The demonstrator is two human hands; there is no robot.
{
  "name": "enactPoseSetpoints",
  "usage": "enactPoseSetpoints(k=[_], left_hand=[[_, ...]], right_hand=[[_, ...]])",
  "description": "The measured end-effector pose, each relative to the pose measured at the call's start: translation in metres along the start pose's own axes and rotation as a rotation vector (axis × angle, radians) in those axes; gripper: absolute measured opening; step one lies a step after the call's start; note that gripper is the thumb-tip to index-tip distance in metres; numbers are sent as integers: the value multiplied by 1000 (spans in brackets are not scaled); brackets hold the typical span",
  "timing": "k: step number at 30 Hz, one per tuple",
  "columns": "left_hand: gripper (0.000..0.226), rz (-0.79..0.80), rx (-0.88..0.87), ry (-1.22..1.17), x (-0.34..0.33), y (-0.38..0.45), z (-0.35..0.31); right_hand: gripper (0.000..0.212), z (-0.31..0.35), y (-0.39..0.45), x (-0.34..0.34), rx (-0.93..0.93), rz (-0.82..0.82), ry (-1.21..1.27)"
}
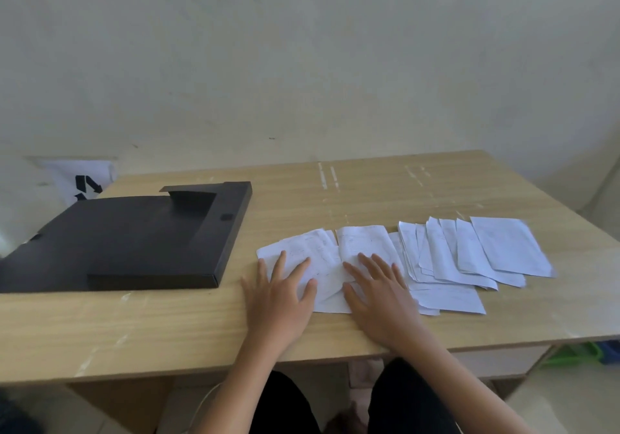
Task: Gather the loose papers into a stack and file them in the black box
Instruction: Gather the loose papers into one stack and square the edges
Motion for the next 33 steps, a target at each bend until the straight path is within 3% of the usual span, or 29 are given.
enactPoseSetpoints(k=[3,6,13,17,22,24,28,31,33], left_hand=[[76,-104,195,-6,5,0,9],[90,4,351,10,0,2,8],[88,97,234,55,-13,15,-23],[86,80,141,28,-19,19,-39],[82,12,177,-83,-15,20,-50],[80,-68,198,-133,-7,21,-53],[72,-50,336,-350,4,34,-47],[45,-20,438,-569,9,43,-35],[25,23,442,-585,8,46,-31]], right_hand=[[52,0,-2,0,2,-19,28],[49,2,-2,0,3,-15,26],[54,3,0,0,1,-16,26],[60,0,2,-3,-27,-21,45],[62,2,2,0,-28,-16,42],[61,3,2,0,-25,-14,28],[62,2,3,-2,-19,-10,2],[61,2,3,-1,-17,-11,8],[61,3,3,0,-12,-22,14]])
Point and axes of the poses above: each hand's wrist, its own y-axis towards the middle knuckle, its own x-axis out of the back of the hand, z = x × y, the point moved 5 cm from there along y, towards the middle knuckle, and after that the axes turned 3 degrees about y, right-handed, at the moved point
